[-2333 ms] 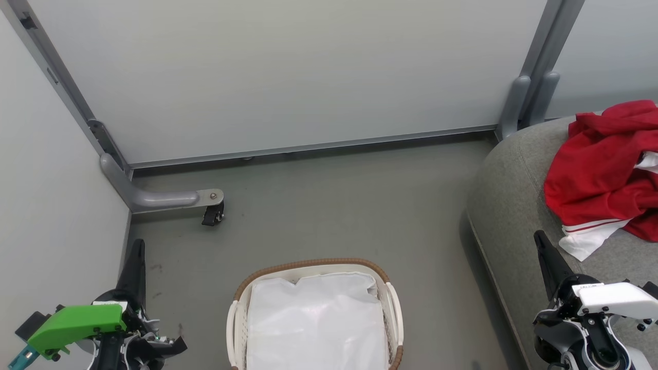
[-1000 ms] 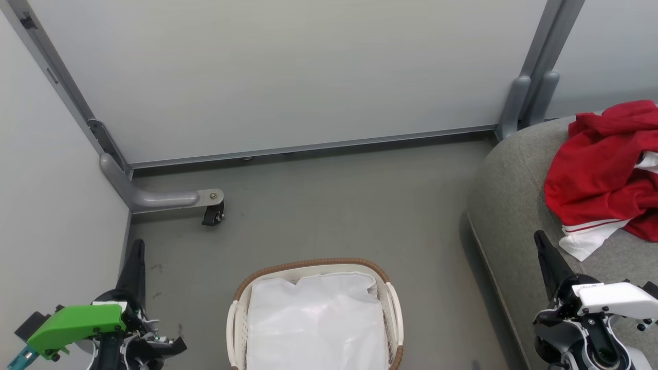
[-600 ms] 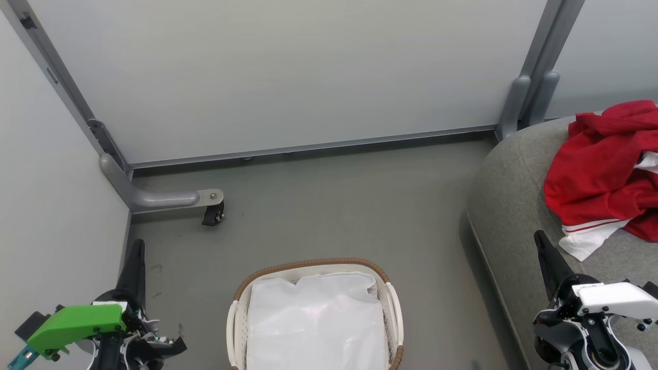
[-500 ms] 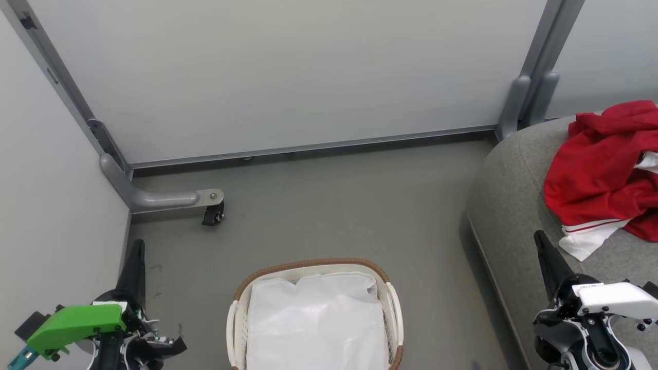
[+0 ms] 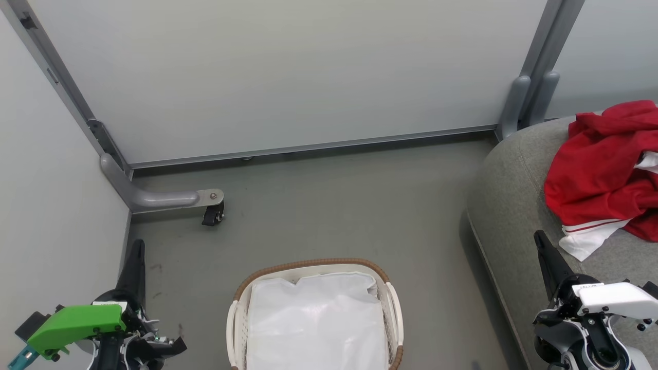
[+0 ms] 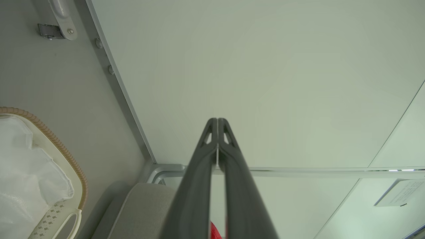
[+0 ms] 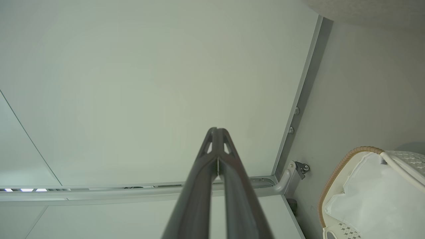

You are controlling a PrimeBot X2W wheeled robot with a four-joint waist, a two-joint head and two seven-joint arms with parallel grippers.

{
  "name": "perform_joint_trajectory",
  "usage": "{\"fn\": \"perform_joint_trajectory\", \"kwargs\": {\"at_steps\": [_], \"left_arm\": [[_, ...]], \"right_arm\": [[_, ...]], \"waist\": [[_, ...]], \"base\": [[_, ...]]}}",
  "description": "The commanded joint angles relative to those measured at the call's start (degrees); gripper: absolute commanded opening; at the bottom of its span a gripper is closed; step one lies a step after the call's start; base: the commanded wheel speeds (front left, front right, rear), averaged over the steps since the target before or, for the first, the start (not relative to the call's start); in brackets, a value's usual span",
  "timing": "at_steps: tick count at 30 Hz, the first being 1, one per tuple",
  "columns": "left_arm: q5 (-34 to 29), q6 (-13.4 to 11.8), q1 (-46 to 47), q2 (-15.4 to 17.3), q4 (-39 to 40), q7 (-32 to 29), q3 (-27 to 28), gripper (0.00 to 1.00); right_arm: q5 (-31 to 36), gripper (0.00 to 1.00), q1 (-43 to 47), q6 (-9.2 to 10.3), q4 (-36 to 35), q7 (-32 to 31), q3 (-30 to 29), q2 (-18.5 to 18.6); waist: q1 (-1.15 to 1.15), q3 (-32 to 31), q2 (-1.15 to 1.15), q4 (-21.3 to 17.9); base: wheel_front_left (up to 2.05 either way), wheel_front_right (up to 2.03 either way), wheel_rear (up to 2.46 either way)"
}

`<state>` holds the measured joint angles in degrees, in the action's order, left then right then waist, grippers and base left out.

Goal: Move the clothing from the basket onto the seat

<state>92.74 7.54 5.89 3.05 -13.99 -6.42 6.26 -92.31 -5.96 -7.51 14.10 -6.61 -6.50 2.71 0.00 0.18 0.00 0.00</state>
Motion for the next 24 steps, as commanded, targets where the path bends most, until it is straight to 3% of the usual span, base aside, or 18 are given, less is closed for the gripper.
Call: {"fn": "perform_joint_trajectory", "kwargs": {"at_steps": [1,24], "left_arm": [[-0.29,-0.1,0.62,0.06,0.05,-0.07,0.24,0.0],[-0.34,-0.1,0.64,0.01,0.05,-0.15,0.31,0.0]], "right_arm": [[-0.2,0.0,-0.47,0.04,-0.24,-0.07,-0.1,0.33],[-0.2,0.0,-0.47,0.04,-0.24,-0.06,-0.1,0.33]], "waist": [[0.0,0.0,0.0,0.0],[0.0,0.0,0.0,0.0]], "base": [[0.0,0.0,0.0],[0.0,0.0,0.0]]}}
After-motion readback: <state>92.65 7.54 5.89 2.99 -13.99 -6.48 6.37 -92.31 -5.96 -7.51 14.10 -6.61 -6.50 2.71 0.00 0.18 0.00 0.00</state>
